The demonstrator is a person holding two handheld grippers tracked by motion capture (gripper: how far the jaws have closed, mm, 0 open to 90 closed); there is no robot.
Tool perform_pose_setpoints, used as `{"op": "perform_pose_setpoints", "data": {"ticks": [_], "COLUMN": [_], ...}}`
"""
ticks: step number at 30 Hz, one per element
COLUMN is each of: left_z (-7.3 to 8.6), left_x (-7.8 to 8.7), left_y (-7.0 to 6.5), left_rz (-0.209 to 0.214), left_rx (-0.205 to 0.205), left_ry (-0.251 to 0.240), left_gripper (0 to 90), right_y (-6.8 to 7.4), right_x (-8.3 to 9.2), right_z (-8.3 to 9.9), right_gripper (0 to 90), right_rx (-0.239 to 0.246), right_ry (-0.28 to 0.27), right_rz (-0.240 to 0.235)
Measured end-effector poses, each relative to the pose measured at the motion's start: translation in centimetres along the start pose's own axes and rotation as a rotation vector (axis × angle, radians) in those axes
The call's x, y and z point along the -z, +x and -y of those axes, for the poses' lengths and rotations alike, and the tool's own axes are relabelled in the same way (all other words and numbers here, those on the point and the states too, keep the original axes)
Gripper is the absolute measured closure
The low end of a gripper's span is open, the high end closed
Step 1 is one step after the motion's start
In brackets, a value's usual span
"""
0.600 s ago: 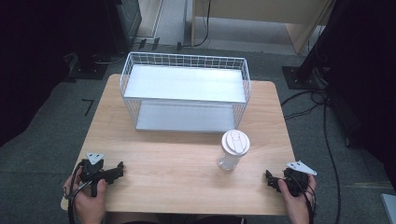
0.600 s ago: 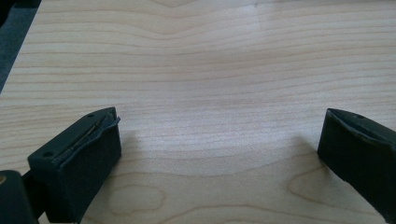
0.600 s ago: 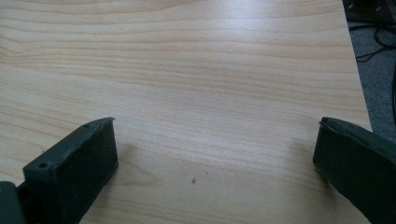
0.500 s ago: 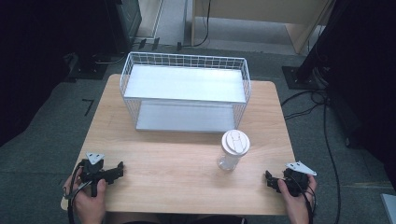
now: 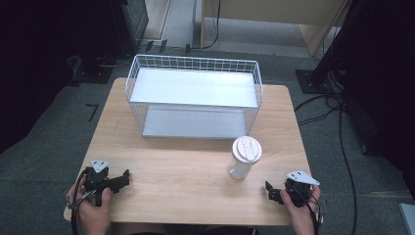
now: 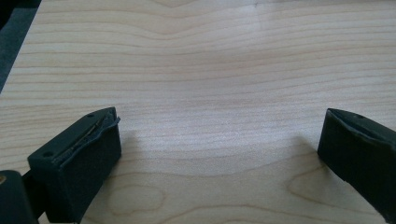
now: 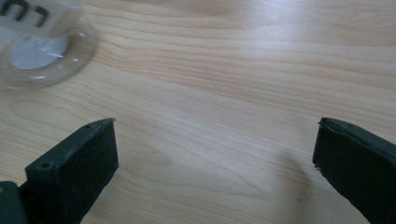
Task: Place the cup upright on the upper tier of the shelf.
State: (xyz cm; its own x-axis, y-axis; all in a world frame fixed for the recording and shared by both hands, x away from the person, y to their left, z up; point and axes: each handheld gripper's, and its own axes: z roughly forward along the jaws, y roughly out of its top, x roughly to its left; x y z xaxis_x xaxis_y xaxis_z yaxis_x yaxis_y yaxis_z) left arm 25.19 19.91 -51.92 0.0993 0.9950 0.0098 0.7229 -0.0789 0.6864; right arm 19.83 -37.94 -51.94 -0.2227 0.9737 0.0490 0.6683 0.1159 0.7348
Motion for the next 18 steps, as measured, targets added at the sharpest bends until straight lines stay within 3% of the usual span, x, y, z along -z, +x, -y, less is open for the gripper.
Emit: {"op": "perform_pose_setpoints", "data": {"ticks": [9, 12, 14, 18], "left_z": [0.0, 0.0, 0.0, 0.0], "left_x": [0.0, 0.0, 0.0, 0.0], "left_y": [0.0, 0.0, 0.0, 0.0], "left_rz": [0.0, 0.0, 0.0, 0.0], "left_rx": [0.0, 0.0, 0.0, 0.0], "left_ry": [0.0, 0.0, 0.0, 0.0], "left_gripper": [0.0, 0.0, 0.0, 0.0], "right_y": [2.7, 3.6, 4.1, 5.0], "right_x": [0.3, 0.2, 0.3, 0.2], "right_z": [-0.8, -1.2, -1.6, -2.2], "right_gripper": [0.4, 0.6, 2.5, 6.5], "right_rx": [0.02, 0.008, -0.029, -0.044], "right_ry": [-0.066, -0.09, -0.114, -0.138], "right_rz": [-0.109, -0.15, -0.201, -0.24]}}
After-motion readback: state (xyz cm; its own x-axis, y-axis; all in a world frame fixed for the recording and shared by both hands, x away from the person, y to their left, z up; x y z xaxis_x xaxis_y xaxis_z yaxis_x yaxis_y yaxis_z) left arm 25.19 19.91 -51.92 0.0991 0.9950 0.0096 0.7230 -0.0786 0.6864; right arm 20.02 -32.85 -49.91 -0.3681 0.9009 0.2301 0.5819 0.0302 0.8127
